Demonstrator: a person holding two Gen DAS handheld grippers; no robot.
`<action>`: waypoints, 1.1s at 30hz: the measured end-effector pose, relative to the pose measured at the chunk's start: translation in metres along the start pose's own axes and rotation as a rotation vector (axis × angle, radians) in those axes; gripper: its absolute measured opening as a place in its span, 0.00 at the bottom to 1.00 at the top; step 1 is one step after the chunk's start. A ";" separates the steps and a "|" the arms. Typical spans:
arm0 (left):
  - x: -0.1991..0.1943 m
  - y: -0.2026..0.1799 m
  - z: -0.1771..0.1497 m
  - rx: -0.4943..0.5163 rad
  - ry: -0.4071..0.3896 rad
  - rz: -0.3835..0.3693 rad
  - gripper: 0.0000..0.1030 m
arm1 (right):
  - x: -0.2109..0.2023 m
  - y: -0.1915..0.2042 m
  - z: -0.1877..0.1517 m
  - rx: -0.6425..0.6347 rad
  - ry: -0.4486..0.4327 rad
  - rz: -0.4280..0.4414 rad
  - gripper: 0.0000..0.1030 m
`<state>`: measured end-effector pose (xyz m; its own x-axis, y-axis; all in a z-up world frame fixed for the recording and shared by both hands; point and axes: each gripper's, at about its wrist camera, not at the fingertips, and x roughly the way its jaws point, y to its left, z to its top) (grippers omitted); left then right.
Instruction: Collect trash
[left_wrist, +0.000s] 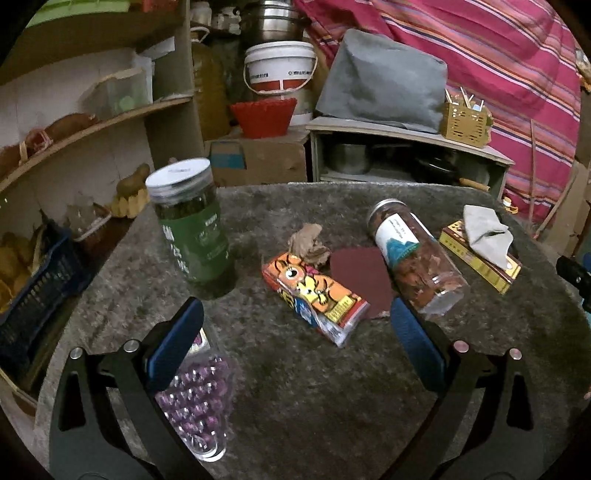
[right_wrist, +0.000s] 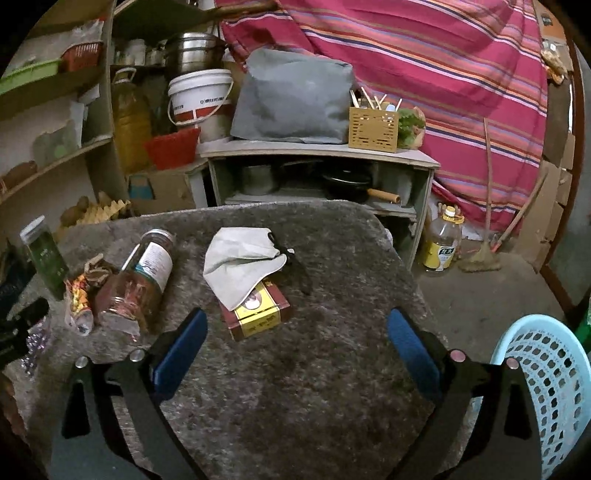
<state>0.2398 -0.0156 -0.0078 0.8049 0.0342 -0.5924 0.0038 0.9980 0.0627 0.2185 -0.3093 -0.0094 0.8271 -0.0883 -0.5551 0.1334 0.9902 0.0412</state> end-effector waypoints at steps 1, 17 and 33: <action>0.003 -0.001 0.002 -0.004 0.000 0.010 0.95 | 0.003 0.000 0.000 -0.002 0.005 -0.004 0.94; 0.071 -0.006 0.013 -0.057 0.141 0.034 0.93 | 0.038 0.009 0.020 -0.023 0.033 -0.108 0.94; 0.081 -0.003 0.006 -0.057 0.186 -0.072 0.46 | 0.077 0.038 0.033 -0.057 0.029 -0.046 0.94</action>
<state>0.3086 -0.0166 -0.0507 0.6803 -0.0332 -0.7322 0.0191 0.9994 -0.0275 0.3055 -0.2817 -0.0233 0.8044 -0.1314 -0.5794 0.1389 0.9898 -0.0315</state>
